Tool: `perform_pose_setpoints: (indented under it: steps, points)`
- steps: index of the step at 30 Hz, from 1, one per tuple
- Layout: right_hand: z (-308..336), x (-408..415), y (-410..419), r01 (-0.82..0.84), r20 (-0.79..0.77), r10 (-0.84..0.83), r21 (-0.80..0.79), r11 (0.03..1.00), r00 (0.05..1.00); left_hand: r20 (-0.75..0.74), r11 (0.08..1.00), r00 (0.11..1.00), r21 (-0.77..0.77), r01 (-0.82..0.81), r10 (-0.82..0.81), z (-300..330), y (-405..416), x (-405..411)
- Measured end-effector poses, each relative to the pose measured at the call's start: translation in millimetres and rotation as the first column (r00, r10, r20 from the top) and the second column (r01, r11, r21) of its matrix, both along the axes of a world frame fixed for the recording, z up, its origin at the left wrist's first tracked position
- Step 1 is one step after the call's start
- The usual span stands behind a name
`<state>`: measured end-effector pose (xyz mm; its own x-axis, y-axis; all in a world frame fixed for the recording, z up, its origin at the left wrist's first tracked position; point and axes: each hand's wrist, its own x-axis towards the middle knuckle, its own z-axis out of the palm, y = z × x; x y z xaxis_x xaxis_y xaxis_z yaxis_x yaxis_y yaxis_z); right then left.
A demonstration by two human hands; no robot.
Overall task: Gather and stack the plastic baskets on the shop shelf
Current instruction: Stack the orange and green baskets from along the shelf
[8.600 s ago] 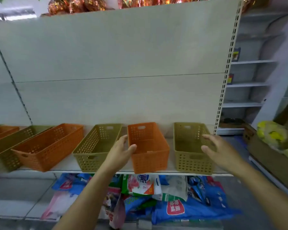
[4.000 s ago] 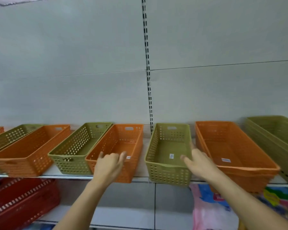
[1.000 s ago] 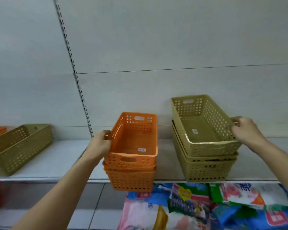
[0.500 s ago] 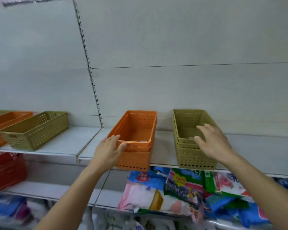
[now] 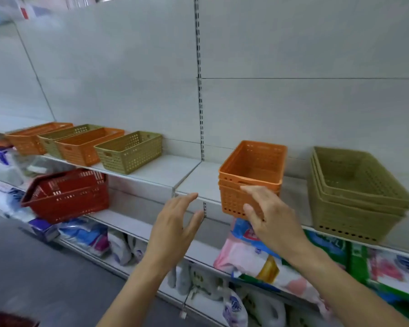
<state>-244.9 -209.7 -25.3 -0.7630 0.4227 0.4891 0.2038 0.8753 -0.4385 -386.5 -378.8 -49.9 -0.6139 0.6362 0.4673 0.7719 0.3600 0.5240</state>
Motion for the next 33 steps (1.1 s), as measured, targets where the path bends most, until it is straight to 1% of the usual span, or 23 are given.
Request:
perform_pose_setpoints:
  steps: [4,7,11,14,17,20,25,27,28,30,33]
  points:
    - [-9.3,-72.7,-38.0,-0.085,0.024,0.086,-0.032,0.996,0.996,0.042,0.997,0.997,-0.005,-0.071,0.071,-9.1,-48.2,-60.2]
    - [-17.0,-144.5,-74.5,-0.140,0.048,0.143,-0.058,0.988,0.989,0.076,0.992,0.989,-0.014,-0.125,0.125,-12.4,-92.8,-114.2]
    - [-19.1,-249.2,-126.0,-0.163,0.049,0.169,-0.109,0.981,0.984,0.111,0.982,0.976,-0.024,-0.185,0.187,-11.0,-156.8,-201.4]
    - [-12.8,-320.7,-155.7,-0.161,0.055,0.173,-0.178,0.971,0.983,0.110,0.976,0.970,-0.063,-0.210,0.216,-3.6,-199.1,-267.8]
    - [-6.9,-382.3,-168.1,-0.114,0.060,0.132,-0.234,0.966,0.989,0.120,0.972,0.967,-0.094,-0.216,0.226,3.0,-226.9,-331.2]
    - [-0.1,-429.0,-165.7,-0.052,0.072,0.074,-0.276,0.960,0.995,0.151,0.975,0.966,-0.100,-0.199,0.212,10.1,-236.0,-387.4]
    - [5.3,-497.6,-133.4,0.065,0.093,-0.035,-0.341,0.938,0.995,0.101,0.982,0.980,-0.103,-0.160,0.171,22.6,-221.7,-477.9]
    - [5.9,-526.9,-118.4,0.124,0.114,-0.090,-0.338,0.933,0.989,0.077,0.982,0.984,-0.111,-0.154,0.163,26.2,-207.6,-517.7]
    - [5.0,-538.8,-113.9,0.164,0.139,-0.124,-0.325,0.932,0.982,0.066,0.980,0.984,-0.121,-0.156,0.164,29.1,-200.9,-532.9]
    - [-0.7,-584.9,-92.3,0.280,0.190,-0.229,-0.315,0.907,0.955,0.057,0.980,0.989,-0.155,-0.127,0.137,25.5,-174.9,-588.9]
    - [-2.5,-602.5,-84.7,0.385,0.308,-0.284,-0.347,0.856,0.908,0.008,0.961,0.986,-0.227,-0.159,0.165,20.3,-156.6,-613.6]
